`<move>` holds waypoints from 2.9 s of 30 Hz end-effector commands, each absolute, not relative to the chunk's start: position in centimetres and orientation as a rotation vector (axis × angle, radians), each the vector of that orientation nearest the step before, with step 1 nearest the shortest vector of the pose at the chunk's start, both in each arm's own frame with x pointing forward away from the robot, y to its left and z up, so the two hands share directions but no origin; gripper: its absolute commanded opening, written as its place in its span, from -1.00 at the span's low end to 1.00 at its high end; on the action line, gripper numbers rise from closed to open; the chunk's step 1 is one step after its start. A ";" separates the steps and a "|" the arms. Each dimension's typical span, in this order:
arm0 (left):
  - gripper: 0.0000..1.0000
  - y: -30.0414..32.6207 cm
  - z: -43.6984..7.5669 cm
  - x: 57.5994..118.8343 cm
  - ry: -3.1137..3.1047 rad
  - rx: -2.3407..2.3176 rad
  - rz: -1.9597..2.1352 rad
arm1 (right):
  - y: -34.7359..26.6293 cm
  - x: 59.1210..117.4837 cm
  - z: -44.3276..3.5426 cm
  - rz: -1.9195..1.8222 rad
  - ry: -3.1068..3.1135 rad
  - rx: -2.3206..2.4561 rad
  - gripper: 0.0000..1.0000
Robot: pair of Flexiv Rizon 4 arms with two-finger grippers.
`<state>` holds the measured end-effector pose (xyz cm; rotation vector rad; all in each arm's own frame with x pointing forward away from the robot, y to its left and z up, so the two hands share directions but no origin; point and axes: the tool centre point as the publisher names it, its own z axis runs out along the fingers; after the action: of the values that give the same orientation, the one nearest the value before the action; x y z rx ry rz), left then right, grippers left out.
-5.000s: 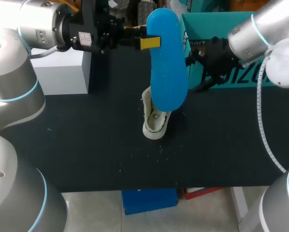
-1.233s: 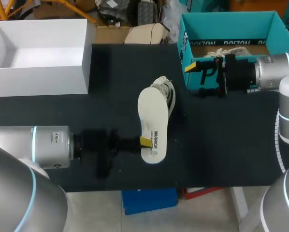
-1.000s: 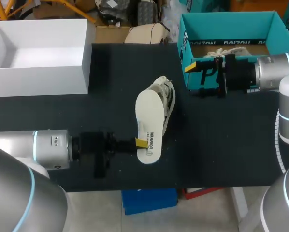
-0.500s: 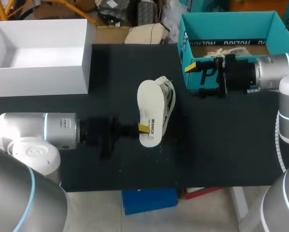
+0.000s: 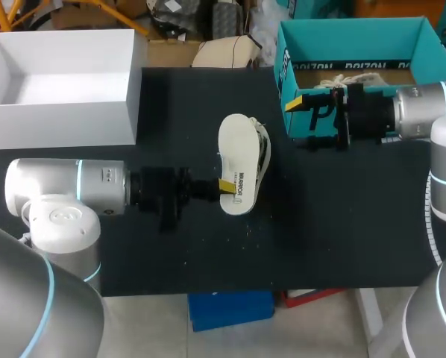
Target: Take the shoe out of the shoebox, open the shoe tongue, remove and reinsert the insole, then place the shoe into the shoebox
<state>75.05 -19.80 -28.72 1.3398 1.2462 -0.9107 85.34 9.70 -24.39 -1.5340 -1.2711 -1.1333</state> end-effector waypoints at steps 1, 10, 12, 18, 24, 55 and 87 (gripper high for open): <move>-1.00 -19.9 -28.8 75.0 1.248 1.339 -0.905 | 10.7 85.5 -25.6 -1.149 -1.215 -1.475 1.00; -1.00 -19.9 -28.8 75.0 1.248 1.339 -0.905 | 14.3 83.3 -27.5 -1.155 -1.270 -1.289 1.00; -1.00 -19.9 -28.8 75.0 1.248 1.339 -0.905 | 15.0 82.7 -27.8 -1.167 -1.279 -1.278 1.00; -1.00 -19.9 -28.8 75.0 1.248 1.339 -0.905 | 16.4 82.0 -27.6 -1.235 -1.297 -1.286 0.98; -1.00 -19.9 -28.8 75.0 1.248 1.339 -0.905 | 17.0 81.8 -27.1 -1.272 -1.315 -1.297 0.02; -1.00 -19.9 -28.8 75.0 1.248 1.339 -0.905 | 19.6 81.3 -28.7 -1.212 -1.358 -1.295 -0.16; 1.00 -18.1 -23.4 70.5 2.265 1.745 -0.033 | 19.8 81.2 -29.0 -1.212 -1.353 -1.300 -1.00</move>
<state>71.41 -18.69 -25.04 1.3870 1.5667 -0.7764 81.23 19.63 -29.02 -1.2962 -1.3530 -1.2107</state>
